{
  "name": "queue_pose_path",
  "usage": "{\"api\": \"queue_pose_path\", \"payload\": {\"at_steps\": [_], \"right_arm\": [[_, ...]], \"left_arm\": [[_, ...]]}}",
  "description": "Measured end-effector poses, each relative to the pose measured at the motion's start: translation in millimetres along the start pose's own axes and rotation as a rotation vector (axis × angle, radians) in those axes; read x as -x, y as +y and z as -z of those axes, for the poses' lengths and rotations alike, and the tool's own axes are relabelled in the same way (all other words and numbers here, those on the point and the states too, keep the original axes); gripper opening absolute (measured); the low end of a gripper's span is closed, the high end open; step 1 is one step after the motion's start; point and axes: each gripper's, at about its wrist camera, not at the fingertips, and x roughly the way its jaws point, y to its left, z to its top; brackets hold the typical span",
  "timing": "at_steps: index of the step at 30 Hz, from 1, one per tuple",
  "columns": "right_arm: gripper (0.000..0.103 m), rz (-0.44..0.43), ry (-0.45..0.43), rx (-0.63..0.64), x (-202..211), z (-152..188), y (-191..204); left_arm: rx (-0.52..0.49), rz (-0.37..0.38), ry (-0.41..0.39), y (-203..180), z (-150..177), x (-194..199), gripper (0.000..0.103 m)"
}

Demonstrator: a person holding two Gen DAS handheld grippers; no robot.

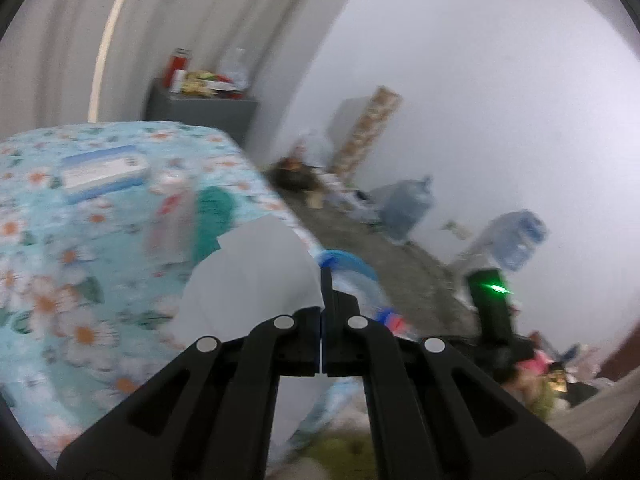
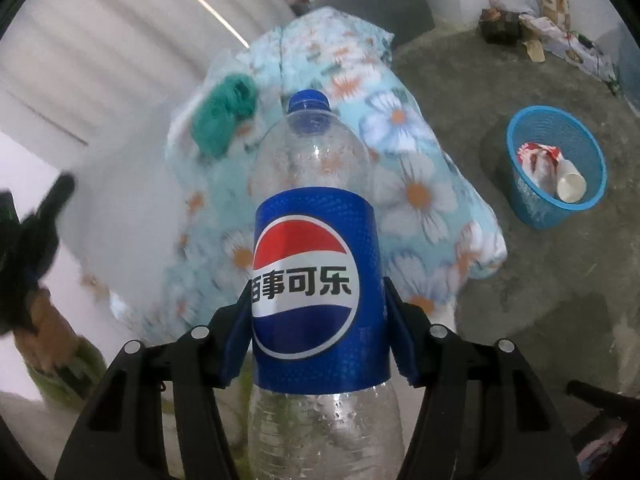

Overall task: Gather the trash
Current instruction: 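Carry the tissue and Pepsi bottle toward the blue wastebasket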

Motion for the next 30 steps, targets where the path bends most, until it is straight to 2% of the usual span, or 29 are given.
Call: {"api": "queue_pose_path", "payload": {"at_steps": [3,10,12,14,19,24,30], "right_arm": [[0.058,-0.027,-0.020,-0.019,2.9,-9.0,1.4],[0.058,-0.044,-0.055,-0.059,-3.5,-20.9,-1.1],[0.059,-0.009,-0.049,-0.058,-10.9,-22.4,-2.6],[0.059,0.032,-0.027,-0.061,-19.4,-23.4,-4.8],[0.062,0.016,0.016,-0.080,-28.8,-26.0,-11.8],[0.070,0.008,0.040,-0.078,-28.5,-34.2,-12.2],[0.071,0.016,0.053,-0.062,-29.0,-42.5,-12.1]], "left_arm": [[0.000,0.073,0.006,-11.3,-5.0,-6.6,0.000],[0.011,0.064,0.027,-10.2,-7.5,-33.9,0.000],[0.009,0.028,0.052,-6.0,-4.5,-44.7,0.000],[-0.004,-0.043,0.092,-0.5,0.6,-56.7,0.000],[-0.052,-0.187,0.157,12.9,11.2,-72.5,0.000],[-0.093,-0.262,0.176,20.2,18.6,-74.7,0.000],[-0.158,-0.347,0.170,17.0,22.7,-76.3,0.000]]}}
